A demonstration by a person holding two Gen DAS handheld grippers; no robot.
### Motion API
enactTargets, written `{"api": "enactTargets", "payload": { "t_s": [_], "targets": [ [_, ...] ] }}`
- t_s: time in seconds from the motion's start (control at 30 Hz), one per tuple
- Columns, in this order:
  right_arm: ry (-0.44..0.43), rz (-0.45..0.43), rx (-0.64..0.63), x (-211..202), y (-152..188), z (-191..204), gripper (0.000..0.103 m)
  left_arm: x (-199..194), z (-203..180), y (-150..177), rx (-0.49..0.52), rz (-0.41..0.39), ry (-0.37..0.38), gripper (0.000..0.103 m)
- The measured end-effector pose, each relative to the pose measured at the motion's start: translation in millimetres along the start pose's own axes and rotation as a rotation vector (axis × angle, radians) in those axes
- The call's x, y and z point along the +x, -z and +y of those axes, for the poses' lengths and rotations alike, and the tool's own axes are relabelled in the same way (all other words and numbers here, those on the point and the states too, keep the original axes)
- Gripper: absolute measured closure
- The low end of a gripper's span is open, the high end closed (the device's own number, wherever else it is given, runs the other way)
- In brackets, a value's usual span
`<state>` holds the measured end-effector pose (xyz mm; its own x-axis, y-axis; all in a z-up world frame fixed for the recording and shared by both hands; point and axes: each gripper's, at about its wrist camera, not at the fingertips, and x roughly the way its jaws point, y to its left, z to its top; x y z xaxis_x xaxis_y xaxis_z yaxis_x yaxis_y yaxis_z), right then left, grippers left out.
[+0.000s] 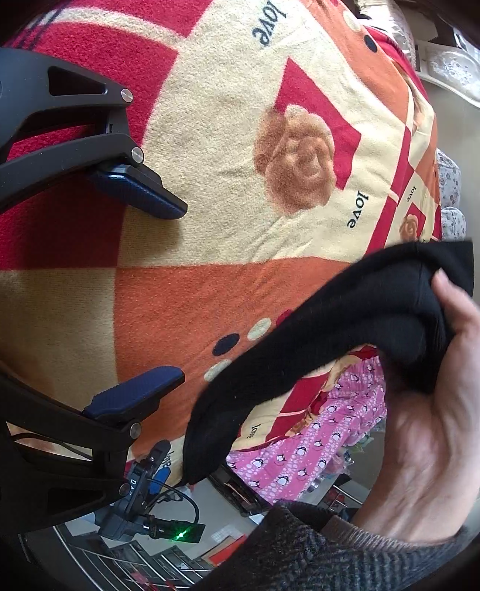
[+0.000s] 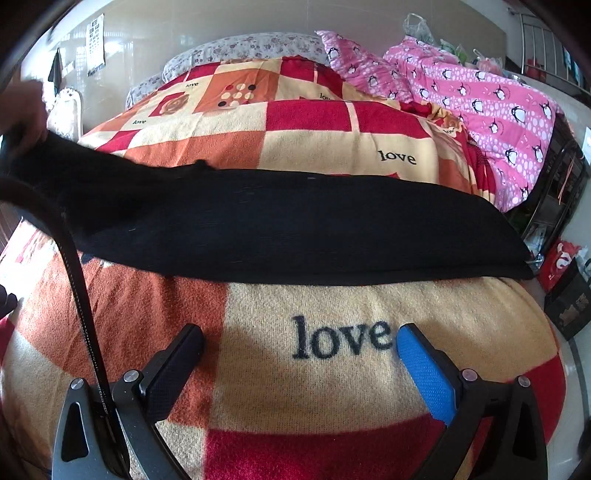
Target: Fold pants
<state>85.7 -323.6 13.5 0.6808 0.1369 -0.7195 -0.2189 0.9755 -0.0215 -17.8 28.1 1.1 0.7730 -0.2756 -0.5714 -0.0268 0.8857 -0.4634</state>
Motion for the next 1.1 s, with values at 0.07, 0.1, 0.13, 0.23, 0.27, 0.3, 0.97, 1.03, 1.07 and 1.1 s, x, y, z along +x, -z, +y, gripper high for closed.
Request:
{"api": "enactTargets", "payload": {
  "t_s": [0.07,0.1,0.13,0.23,0.27,0.3,0.97,1.03,1.07,1.1],
  "targets": [
    [0.0,0.0,0.0,0.0,0.0,0.0,0.0,0.1,-0.1,-0.2,-0.001,0.0,0.0,0.021],
    [0.0,0.0,0.0,0.0,-0.1,0.0,0.0,0.1,0.0,-0.2,-0.001,0.0,0.0,0.021],
    [0.0,0.0,0.0,0.0,0.0,-0.1,0.0,0.1,0.0,-0.2,-0.001,0.0,-0.001,0.021],
    [0.0,0.0,0.0,0.0,0.0,0.0,0.0,0.9,-0.8,-1.3,0.0,0.001,-0.004,0.021],
    [0.0,0.0,0.0,0.0,0.0,0.1,0.0,1.1,-1.1,-1.4,0.0,0.001,-0.004,0.021],
    [0.0,-0.001,0.0,-0.1,-0.1,0.2,0.0,1.2,-1.1,-1.4,0.0,0.002,-0.004,0.021],
    [0.0,-0.001,0.0,0.2,0.0,0.6,0.0,0.2,1.1,-3.2,-0.011,0.0,0.009,0.021],
    [0.0,-0.001,0.0,0.2,0.0,0.6,0.0,0.1,1.5,-3.4,-0.011,0.0,0.01,0.021],
    [0.0,-0.001,0.0,0.2,0.0,0.6,0.0,-0.6,3.5,-3.3,-0.01,0.0,0.009,0.021],
    [0.0,-0.001,0.0,0.1,-0.1,0.7,0.0,-0.1,3.8,-3.5,-0.009,0.0,0.008,0.021]
  ]
}}
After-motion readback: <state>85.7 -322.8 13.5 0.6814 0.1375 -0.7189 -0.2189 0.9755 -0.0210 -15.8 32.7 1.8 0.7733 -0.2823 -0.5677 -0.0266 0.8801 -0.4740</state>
